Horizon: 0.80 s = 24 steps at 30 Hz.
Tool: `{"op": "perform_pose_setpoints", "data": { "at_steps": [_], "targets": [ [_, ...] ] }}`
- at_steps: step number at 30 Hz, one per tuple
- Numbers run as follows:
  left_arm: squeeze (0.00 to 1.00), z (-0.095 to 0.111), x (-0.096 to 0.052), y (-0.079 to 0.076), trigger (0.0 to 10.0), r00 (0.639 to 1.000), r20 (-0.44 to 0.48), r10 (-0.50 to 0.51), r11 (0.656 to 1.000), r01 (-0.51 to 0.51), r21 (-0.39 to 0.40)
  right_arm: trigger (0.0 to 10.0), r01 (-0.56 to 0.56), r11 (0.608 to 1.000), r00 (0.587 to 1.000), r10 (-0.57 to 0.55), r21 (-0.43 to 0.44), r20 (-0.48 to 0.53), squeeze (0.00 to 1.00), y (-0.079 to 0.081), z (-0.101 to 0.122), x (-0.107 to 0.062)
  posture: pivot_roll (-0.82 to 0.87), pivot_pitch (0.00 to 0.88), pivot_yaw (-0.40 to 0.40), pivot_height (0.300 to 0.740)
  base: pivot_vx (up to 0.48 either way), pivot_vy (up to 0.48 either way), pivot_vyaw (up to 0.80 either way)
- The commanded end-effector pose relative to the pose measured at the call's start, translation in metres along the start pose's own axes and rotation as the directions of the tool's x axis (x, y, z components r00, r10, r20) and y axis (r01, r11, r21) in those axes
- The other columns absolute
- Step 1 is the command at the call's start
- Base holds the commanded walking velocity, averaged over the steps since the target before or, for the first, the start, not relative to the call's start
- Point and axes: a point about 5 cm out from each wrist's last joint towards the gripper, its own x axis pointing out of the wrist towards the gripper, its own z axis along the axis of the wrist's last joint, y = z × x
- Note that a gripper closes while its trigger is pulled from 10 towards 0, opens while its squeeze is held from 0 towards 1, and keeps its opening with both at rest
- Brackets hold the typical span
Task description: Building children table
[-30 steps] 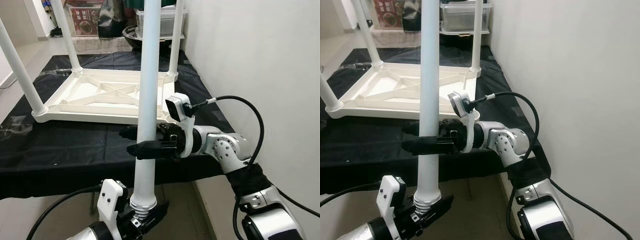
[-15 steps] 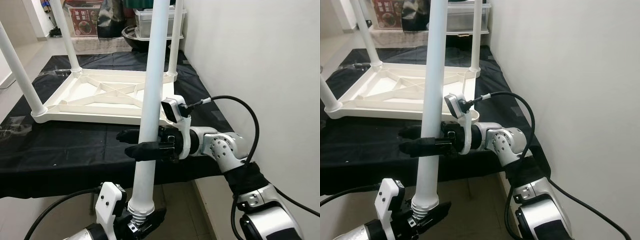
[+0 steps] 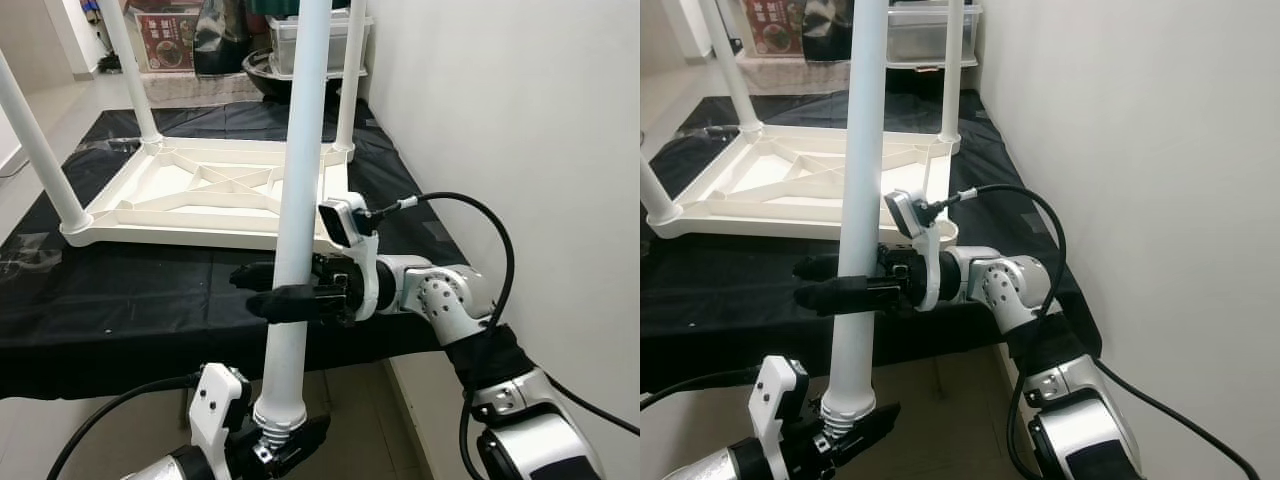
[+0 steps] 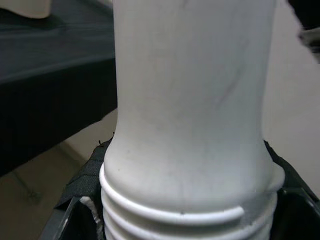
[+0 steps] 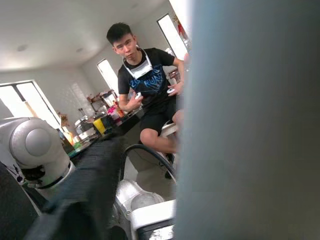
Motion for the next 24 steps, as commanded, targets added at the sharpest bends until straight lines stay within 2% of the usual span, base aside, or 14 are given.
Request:
{"op": "perform_pose_setpoints", "data": {
  "at_steps": [1,2,19,20,24],
  "targets": [
    [0.0,-0.0014,-0.0014,0.0006,10.0,1.0,-0.009,0.002,1.0,-0.002,-0.004,4.1,-0.03,1.0,0.999,0.03,-0.008,-0.024,0.0,0.0029,0.0018,0.0065,0.03,0.095,-0.007,0.74,0.0,0.0,0.0],
    [0.0,-0.0017,-0.0014,0.0002,10.0,1.0,-0.008,0.001,1.0,-0.001,-0.007,0.0,-0.035,0.999,0.999,0.034,-0.008,-0.024,0.0,0.0036,0.0011,0.007,0.03,0.095,-0.007,0.74,0.0,0.0,0.0],
    [0.0,-0.0048,-0.0007,0.0024,10.0,0.999,-0.024,0.03,0.999,-0.03,-0.031,0.0,-0.056,0.998,0.998,0.056,0.002,-0.03,0.0,0.0066,-0.0003,0.0087,0.03,0.094,-0.008,0.74,0.0,0.0,0.0],
    [1.0,-0.0046,-0.0002,0.0038,10.0,0.999,-0.015,0.038,0.999,-0.038,-0.037,0.0,-0.055,0.998,0.998,0.055,0.001,-0.029,0.0,0.0063,-0.0002,0.0086,0.03,0.087,-0.009,0.74,0.0,0.0,0.0],
    [1.0,-0.0027,-0.0007,0.0052,10.0,0.999,-0.002,0.044,0.999,-0.044,-0.031,0.0,-0.046,0.999,0.999,0.046,-0.01,-0.025,0.0,0.0055,0.0027,0.0071,0.03,0.083,-0.011,0.74,0.0,0.0,0.0]
  ]
}}
